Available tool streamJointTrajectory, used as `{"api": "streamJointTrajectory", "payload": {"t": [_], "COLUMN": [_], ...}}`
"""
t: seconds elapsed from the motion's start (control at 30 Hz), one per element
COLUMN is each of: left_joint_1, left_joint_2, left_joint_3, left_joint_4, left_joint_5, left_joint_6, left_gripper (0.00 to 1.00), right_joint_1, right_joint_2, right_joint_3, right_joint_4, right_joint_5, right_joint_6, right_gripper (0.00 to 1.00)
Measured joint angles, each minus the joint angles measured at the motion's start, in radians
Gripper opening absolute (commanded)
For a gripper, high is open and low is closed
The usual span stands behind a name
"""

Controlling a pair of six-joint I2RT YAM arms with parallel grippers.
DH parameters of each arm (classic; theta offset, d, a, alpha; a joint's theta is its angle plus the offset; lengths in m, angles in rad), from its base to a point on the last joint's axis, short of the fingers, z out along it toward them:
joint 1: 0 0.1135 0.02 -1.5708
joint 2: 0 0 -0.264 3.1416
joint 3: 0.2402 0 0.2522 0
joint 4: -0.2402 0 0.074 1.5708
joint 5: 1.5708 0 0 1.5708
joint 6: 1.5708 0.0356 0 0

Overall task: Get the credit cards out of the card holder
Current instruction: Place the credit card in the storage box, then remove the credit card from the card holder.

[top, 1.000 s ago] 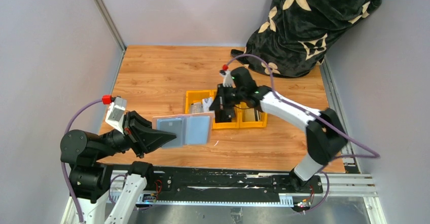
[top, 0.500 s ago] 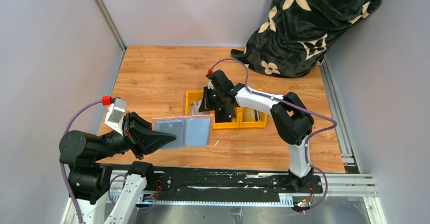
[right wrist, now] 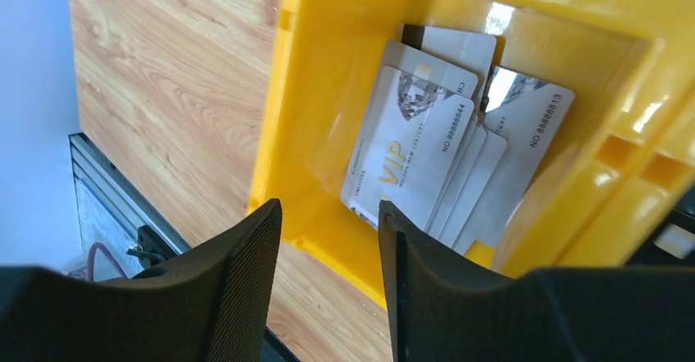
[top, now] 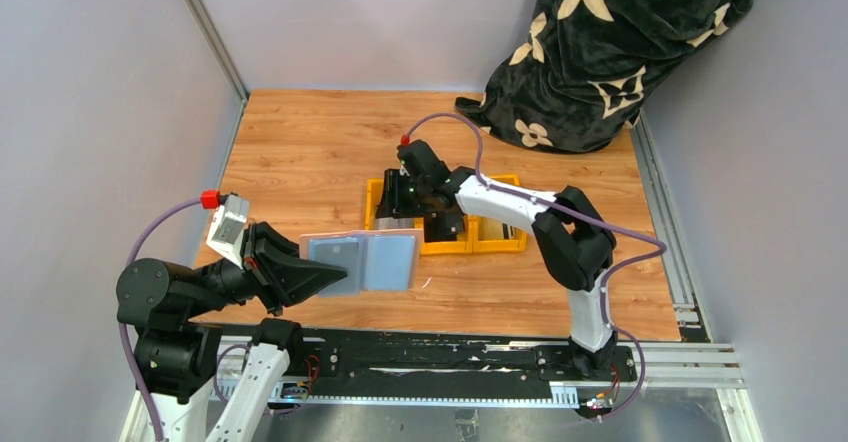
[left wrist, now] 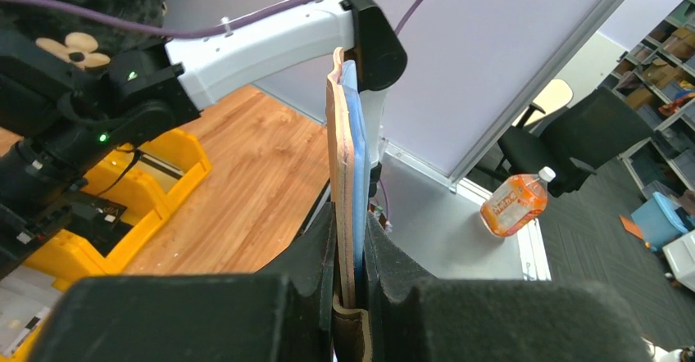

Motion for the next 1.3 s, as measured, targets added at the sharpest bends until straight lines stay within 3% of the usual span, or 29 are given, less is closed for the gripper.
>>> {"api": "streamJointTrajectory", "payload": {"t": [0.17, 0.37, 0.53, 0.67, 0.9, 1.17, 1.23, 1.3], "left_joint_1": [0.0, 0.0, 0.0, 0.0, 0.0, 0.0, 0.0, 0.0], "left_joint_2": [-0.002, -0.005, -0.008, -0.01, -0.011, -0.011, -0.011, -0.011], "left_joint_3": [0.0, 0.0, 0.0, 0.0, 0.0, 0.0, 0.0, 0.0], "left_joint_4": [0.0, 0.001, 0.002, 0.003, 0.011, 0.013, 0.013, 0.013], "left_joint_5": [0.002, 0.004, 0.004, 0.003, -0.002, -0.007, -0.015, -0.023], "left_joint_6": [0.0, -0.002, -0.005, -0.008, -0.017, -0.026, -0.026, -0.026], "left_gripper": [0.0, 0.0, 0.0, 0.0, 0.0, 0.0, 0.0, 0.0], "right_joint_1": [0.011, 0.019, 0.017, 0.017, 0.116, 0.323, 0.362, 0.394], "right_joint_2": [-0.138, -0.546, -0.923, -1.104, -1.133, -1.034, -1.021, -1.007], "right_joint_3": [-0.013, -0.11, -0.361, -0.532, -0.603, -0.571, -0.559, -0.542], "right_joint_4": [-0.024, 0.021, 0.233, 0.424, 0.625, 0.626, 0.624, 0.62], "right_joint_5": [0.067, 0.067, -0.029, -0.11, -0.211, -0.213, -0.198, -0.179], "right_joint_6": [-0.031, -0.087, -0.06, 0.024, 0.099, -0.019, -0.06, -0.097], "right_gripper": [0.57, 0.77, 0.83, 0.83, 0.84, 0.84, 0.78, 0.62]}}
